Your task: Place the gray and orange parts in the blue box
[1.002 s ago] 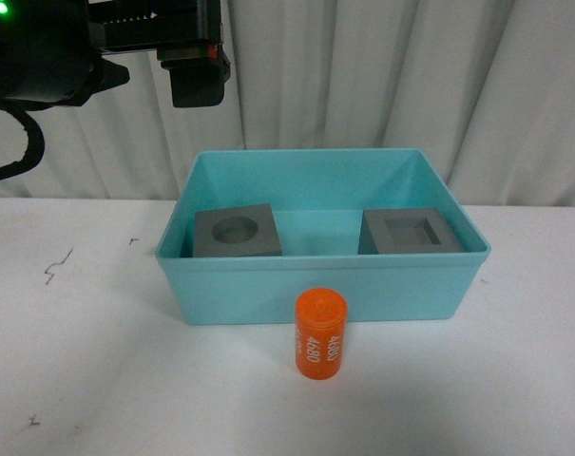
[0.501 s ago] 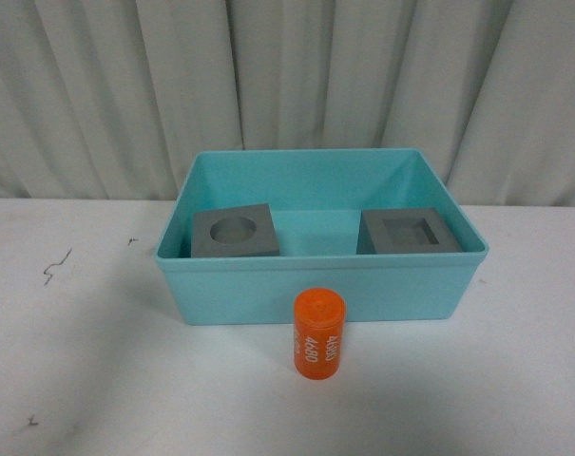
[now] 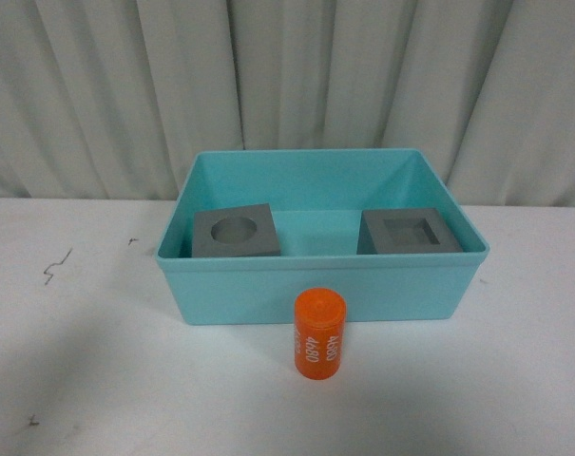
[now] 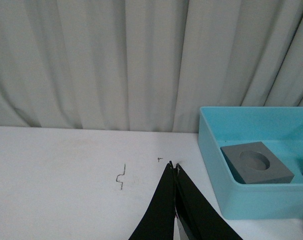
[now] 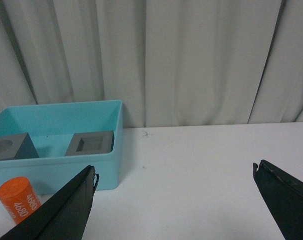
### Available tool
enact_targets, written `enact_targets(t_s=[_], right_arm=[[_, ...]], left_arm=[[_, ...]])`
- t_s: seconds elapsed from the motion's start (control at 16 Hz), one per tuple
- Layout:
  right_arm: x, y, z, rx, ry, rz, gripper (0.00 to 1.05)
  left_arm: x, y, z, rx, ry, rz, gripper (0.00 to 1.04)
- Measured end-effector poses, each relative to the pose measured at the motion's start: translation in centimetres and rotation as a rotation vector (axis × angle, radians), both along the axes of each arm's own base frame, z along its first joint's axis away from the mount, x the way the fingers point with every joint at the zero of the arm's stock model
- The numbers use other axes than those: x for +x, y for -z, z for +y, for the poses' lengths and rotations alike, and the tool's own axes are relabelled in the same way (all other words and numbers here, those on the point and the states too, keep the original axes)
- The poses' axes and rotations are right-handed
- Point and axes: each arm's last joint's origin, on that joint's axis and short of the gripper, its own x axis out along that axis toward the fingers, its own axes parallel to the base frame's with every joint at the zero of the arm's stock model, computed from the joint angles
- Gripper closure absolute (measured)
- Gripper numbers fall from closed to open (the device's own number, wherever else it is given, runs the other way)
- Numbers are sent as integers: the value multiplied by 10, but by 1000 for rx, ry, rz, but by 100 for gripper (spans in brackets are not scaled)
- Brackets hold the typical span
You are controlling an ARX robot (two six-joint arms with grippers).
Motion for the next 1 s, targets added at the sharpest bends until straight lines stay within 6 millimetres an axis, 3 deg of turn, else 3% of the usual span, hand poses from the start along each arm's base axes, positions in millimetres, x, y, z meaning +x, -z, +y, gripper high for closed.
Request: enact_targets(t_s=[0.25, 1.0], right_arm=[[0, 0, 0, 0, 0, 0, 6], [0, 0, 0, 0, 0, 0, 6]], left_arm=[[-15, 13, -1, 0, 15, 19, 103], [-41, 5, -1, 0, 15, -23, 103]])
